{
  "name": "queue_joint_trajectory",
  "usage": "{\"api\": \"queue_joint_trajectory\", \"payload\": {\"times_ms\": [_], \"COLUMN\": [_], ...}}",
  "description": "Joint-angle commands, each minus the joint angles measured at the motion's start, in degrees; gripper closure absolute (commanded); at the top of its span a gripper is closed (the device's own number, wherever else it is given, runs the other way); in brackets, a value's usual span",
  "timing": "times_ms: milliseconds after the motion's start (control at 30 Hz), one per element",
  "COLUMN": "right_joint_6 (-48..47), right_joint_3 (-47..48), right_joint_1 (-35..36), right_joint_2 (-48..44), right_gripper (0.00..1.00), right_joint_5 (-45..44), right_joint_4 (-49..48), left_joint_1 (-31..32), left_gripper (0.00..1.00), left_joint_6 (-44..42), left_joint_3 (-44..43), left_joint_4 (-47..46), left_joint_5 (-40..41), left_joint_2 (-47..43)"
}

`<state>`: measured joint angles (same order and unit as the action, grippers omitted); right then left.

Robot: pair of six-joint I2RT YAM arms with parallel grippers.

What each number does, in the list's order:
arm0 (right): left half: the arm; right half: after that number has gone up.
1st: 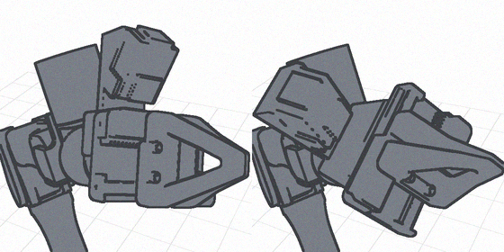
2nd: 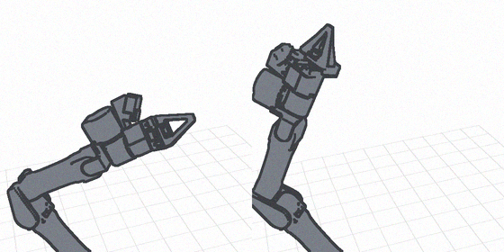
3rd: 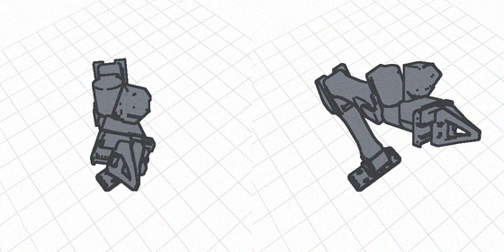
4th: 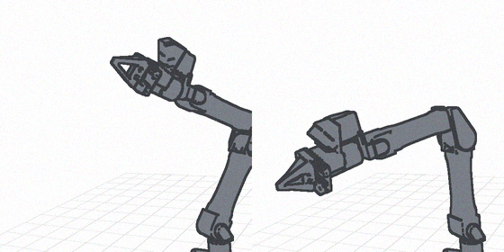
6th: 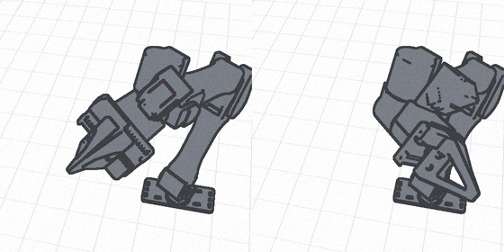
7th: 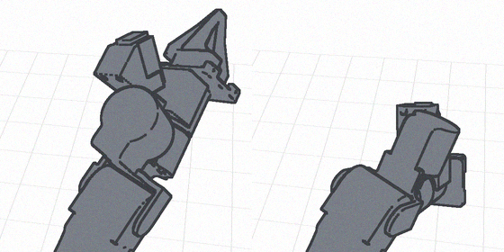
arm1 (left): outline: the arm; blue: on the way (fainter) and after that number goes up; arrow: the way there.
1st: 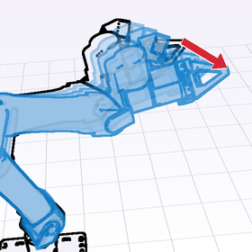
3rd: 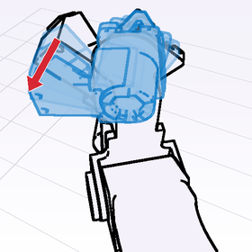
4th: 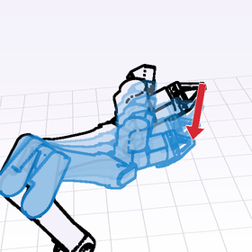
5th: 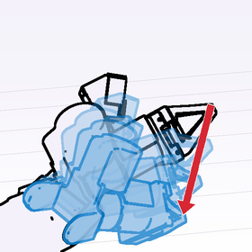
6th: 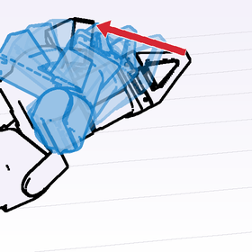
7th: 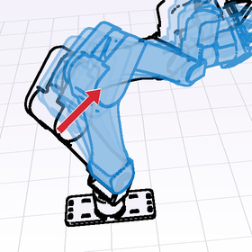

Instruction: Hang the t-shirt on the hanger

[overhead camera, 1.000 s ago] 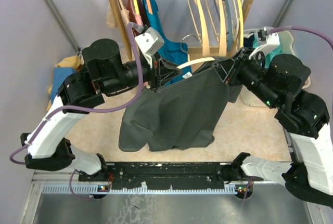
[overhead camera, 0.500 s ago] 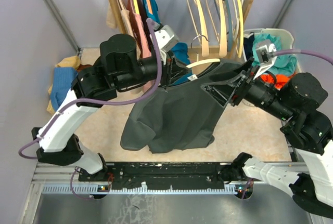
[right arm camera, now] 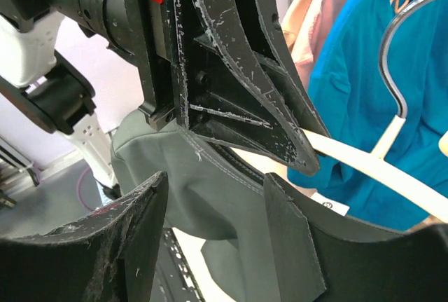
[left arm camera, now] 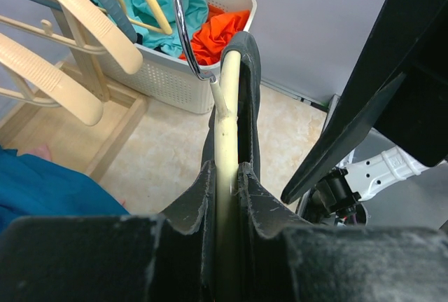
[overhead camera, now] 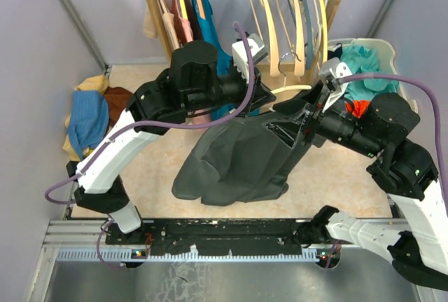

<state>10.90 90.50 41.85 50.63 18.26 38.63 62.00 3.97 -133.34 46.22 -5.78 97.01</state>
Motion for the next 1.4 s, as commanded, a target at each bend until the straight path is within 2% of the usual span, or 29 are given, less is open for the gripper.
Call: {"api": "queue_joint_trajectory", "payload": {"times_ms": [0, 533, 633, 767, 933, 1367], "right_joint_6": [-3.97, -8.84, -9.6, -9.92, -9.71, -8.19], "right_joint_3": [-0.56, -2.84, -2.36, -2.04, -2.03, -4.25], "right_joint_1": [0.77, 13.17, 15.84, 17.61, 18.01, 18.01], "right_joint_2": [0.5, 3.89, 4.83, 5.4, 4.82, 0.38], "right_gripper": [0.43, 0.44, 0.53, 0.79, 0.98, 1.0], "right_joint_5": [-1.8, -14.79, -17.87, -19.88, -21.4, -25.61], "right_joint_4": [-0.13, -0.32, -0.23, -0.63, -1.88, -6.69], "left_joint_1": [0.05, -0.04, -0.04, -0.05, -0.08, -0.05], "left_gripper": [1.0, 1.0, 1.0, 1.0, 1.0, 1.0], "left_joint_6": [2.1, 4.99, 4.92, 4.75, 4.65, 4.75], "left_joint_3": [-3.14, -2.95, -2.85, -2.34, -1.32, 0.89], "left_joint_4": [-4.34, -7.41, -7.23, -7.22, -7.54, -8.41], "left_joint_5": [-1.63, -3.78, -3.73, -3.7, -3.49, -3.05], "left_joint_2": [0.72, 1.65, 1.61, 1.08, 0.3, -0.91]}}
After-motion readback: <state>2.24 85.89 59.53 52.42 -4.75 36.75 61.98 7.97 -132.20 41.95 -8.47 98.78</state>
